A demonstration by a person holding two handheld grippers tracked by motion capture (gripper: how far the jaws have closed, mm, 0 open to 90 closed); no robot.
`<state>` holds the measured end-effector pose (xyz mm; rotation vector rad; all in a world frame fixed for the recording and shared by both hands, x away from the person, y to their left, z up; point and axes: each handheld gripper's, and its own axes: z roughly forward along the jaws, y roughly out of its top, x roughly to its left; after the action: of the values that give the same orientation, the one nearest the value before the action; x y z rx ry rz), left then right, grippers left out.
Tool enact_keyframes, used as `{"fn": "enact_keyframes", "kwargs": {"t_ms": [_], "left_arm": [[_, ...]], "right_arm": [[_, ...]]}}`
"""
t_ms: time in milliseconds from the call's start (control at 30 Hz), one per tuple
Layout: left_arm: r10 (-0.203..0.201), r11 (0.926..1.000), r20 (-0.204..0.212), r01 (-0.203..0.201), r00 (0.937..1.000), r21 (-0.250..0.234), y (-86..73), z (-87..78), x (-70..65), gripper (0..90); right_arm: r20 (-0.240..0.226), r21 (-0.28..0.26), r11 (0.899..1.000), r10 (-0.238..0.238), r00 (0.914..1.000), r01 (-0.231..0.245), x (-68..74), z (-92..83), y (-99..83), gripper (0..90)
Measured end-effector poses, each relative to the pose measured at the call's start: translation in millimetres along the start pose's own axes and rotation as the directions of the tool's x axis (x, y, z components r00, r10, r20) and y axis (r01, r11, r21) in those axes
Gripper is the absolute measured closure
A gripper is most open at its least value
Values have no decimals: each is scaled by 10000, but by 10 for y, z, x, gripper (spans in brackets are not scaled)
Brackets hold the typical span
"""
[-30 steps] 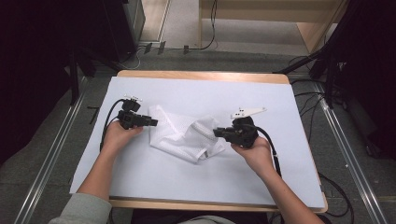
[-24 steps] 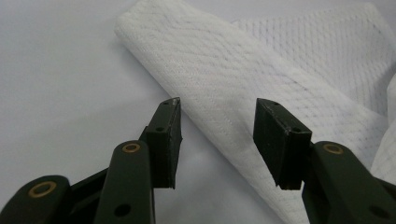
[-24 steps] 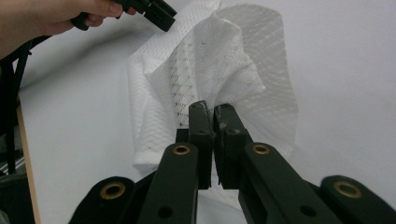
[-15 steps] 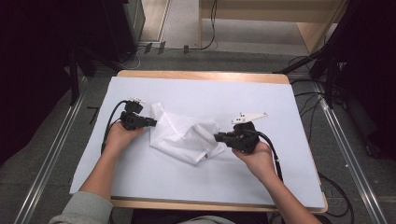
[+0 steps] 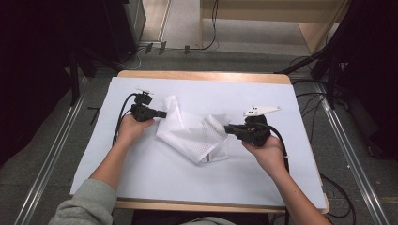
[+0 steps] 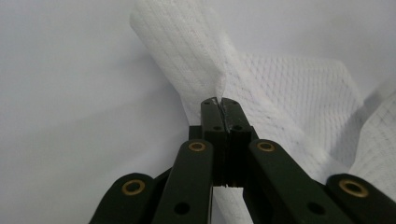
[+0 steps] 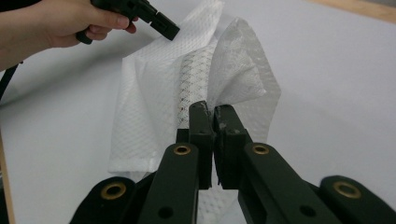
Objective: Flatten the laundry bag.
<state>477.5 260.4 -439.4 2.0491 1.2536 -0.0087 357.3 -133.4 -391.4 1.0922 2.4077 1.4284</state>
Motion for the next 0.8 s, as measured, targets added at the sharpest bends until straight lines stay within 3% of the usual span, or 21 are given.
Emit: {"fn": "enact_keyframes", "kwargs": {"t_ms": [67,133,167,267,300,333,367,467,600,800], "left_arm": [[-56,10000,-11,56,10000,-74,40,20,1,900],[-214,9987,-78,210,9997,-456,134,69,0,900],[-213,9986,-289,199,9994,-495,158,81,1,900],[-237,9978,-525,204,9983,-628,195,104,11,900],[-261,9979,-803,211,9964,-617,208,110,20,900],[-517,9963,-971,446,9939,-733,202,122,64,900],[-517,9963,-971,446,9939,-733,202,122,64,900],[-596,9977,-985,560,9934,-386,158,175,105,900],[-630,9970,-556,604,9965,-484,153,156,98,896],[-123,9981,-481,94,9988,-610,113,32,-15,758]], "right_arm": [[40,-59,10000,-10,10000,10,-23,-20,22,885],[325,-37,9995,-314,9990,315,-109,-41,89,886],[423,-15,9993,-384,9984,385,-144,-36,108,886],[528,-23,9996,-292,9982,294,-208,-35,143,886],[586,-50,9996,-259,9979,263,-233,-37,159,886],[578,-132,9998,-158,9982,166,-264,-47,181,886],[517,-178,9998,-33,9987,42,-260,-52,181,886],[287,-20,10000,-4,9996,5,-202,-40,153,886],[56,121,9999,-66,10000,65,-92,-10,83,886],[-412,395,9992,28,9991,-11,114,12,-75,884]]}}
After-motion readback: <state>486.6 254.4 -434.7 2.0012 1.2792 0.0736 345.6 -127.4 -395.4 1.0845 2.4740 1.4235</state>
